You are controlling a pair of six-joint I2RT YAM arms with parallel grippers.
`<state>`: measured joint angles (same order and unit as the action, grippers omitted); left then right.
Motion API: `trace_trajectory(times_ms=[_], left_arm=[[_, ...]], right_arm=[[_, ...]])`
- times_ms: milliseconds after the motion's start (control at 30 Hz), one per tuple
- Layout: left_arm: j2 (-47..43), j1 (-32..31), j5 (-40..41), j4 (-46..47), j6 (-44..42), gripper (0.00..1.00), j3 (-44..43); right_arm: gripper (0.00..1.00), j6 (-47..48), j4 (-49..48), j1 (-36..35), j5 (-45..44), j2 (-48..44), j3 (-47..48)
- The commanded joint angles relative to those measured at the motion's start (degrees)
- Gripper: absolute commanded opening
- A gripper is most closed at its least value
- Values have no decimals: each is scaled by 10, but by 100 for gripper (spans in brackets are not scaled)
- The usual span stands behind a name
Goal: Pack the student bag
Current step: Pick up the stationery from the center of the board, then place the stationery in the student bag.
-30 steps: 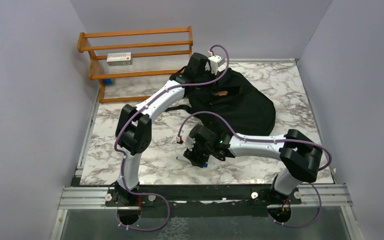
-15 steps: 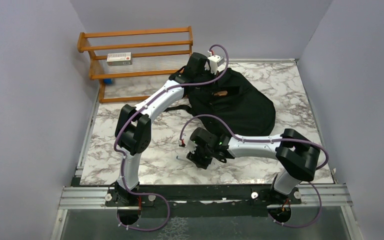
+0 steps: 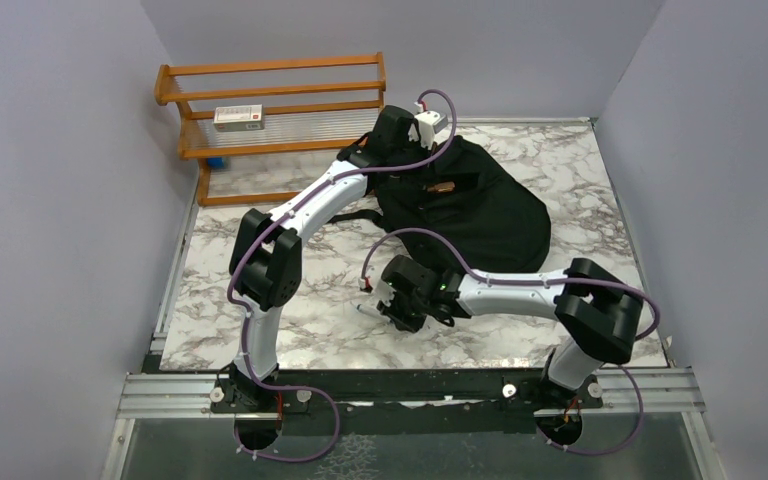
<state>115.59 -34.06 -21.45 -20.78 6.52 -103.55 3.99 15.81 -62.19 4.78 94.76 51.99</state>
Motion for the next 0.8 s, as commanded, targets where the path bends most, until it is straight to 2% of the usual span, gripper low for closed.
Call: trace_trajectory(times_ms=[0, 200, 433, 567, 767], left_arm=[[-40, 12, -1, 14, -9, 0, 4], [-39, 13, -2, 14, -7, 0, 4], [-40, 13, -6, 14, -5, 0, 3], [-43, 13, -5, 14, -5, 0, 4], [-43, 13, -3, 14, -5, 0, 9]], right_arm=[[12, -25, 32, -4, 12, -64, -2], [1, -95, 153, -4, 45, -162, 21], [1, -251, 248, -4, 47, -238, 22], [1, -360, 280, -4, -20, -286, 41], [0, -509, 334, -1, -218, -355, 83]])
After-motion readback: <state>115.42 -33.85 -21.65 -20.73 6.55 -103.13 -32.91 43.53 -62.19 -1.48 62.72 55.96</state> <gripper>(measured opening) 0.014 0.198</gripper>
